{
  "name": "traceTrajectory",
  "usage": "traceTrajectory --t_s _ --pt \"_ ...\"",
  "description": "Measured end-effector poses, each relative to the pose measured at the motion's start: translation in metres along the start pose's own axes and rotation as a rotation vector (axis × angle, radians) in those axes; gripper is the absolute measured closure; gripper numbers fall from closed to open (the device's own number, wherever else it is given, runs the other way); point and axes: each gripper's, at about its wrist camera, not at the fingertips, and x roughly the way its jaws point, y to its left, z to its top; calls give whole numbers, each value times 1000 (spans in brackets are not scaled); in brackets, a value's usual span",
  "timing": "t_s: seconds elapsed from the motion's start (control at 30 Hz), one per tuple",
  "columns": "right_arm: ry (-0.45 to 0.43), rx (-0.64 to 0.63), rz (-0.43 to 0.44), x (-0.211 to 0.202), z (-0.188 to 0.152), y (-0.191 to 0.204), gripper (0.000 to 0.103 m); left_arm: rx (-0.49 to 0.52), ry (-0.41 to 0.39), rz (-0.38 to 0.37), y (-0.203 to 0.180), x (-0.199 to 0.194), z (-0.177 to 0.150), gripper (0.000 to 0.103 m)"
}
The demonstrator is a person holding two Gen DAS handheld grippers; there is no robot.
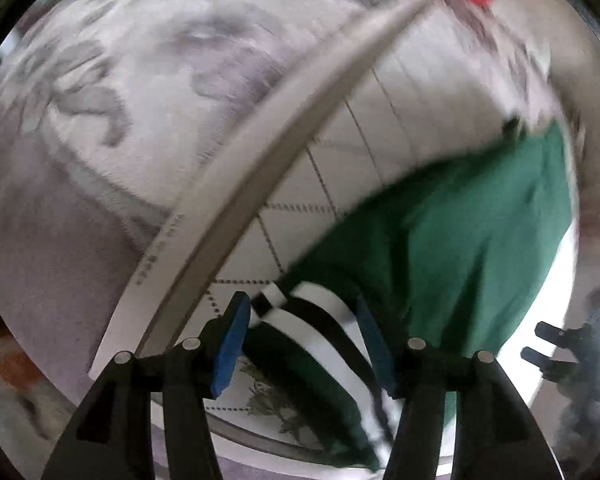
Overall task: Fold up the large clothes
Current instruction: 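Grasp the jacket's green side edge with the right gripper while the left gripper grasps the hem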
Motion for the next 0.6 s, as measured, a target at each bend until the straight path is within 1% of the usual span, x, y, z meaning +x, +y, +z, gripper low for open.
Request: traceTrajectory --t_s 0.03,0.07,0.1,0.17,0.2,0.23,0.27,0.3,0.33,0.37,0.4,0.43,0.47,0.53,0.57,0.6 --pt "18 27 6 11 -7 -8 25 32 -15 52 -5 9 -1 69" --pt "46 73 24 28 -18 -21 25 46 -30 68 -5 17 -1 78" --pt "60 101 47 42 -25 -28 25 45 -30 84 -1 25 2 83" --pt "91 136 84 66 -37 -37 25 11 -37 81 12 34 11 85" --pt "98 145 108 75 -41 -38 25 4 -47 99 15 33 15 88" --pt "103 160 130 85 -46 -38 24 15 -54 142 17 32 19 97" --pt "96 170 152 91 -50 -37 24 31 -47 179 19 34 22 97" --pt "81 169 165 96 -55 -34 24 32 -30 187 22 36 24 97" --pt "67 166 169 98 -57 -33 36 28 -18 183 25 36 23 97" --pt "51 158 195 99 -60 -29 58 31 -12 177 25 35 22 97" --pt "45 155 191 99 -62 -30 84 44 -7 174 24 32 20 97" --pt "41 158 193 96 -63 -30 89 67 -4 182 20 26 15 97" --pt "36 166 200 92 -64 -33 90 74 -4 183 21 19 9 97" --pt "19 157 169 74 -66 -40 91 71 -7 177 17 -3 -6 96" --pt "-7 154 139 58 -66 -50 91 66 -9 168 18 -13 -15 96" --pt "-25 158 112 45 -63 -60 91 58 -13 140 15 -25 -22 95"
